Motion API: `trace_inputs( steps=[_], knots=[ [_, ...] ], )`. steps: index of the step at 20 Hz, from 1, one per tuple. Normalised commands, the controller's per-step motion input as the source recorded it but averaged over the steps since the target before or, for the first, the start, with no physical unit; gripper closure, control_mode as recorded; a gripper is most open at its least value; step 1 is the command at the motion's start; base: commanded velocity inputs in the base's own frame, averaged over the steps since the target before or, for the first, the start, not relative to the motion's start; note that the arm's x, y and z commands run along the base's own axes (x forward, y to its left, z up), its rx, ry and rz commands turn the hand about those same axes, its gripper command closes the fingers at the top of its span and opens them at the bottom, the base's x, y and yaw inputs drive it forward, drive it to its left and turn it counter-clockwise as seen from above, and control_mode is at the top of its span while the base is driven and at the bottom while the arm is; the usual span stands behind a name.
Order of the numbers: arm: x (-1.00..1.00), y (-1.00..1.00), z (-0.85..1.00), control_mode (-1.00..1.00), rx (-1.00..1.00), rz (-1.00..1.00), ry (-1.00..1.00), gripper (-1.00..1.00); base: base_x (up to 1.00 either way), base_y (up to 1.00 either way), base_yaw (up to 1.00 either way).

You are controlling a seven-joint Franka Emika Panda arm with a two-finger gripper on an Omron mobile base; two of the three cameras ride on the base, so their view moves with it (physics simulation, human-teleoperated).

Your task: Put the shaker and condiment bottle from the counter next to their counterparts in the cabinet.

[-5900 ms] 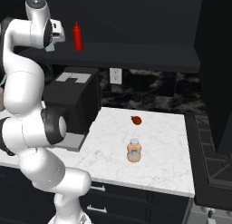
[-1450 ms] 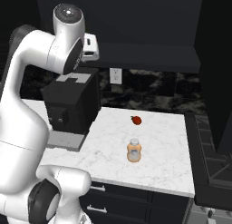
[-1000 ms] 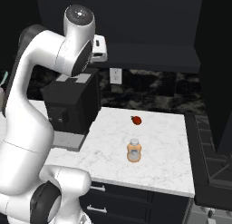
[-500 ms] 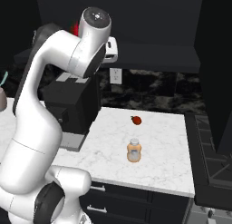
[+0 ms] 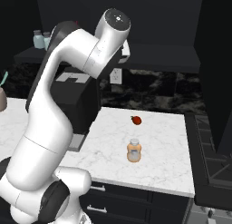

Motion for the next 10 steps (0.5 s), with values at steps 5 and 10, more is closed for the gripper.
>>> trace_inputs(
  steps=[5, 10],
  knots=[
    [0.0, -0.21, 0.0, -1.0, 0.0, 0.08, 0.0, -1.0, 0.0, 0.0, 0.0],
    [0.0, -0.18, 0.0, -1.0, 0.0, 0.08, 0.0, -1.0, 0.0, 0.0, 0.0]
  ],
)
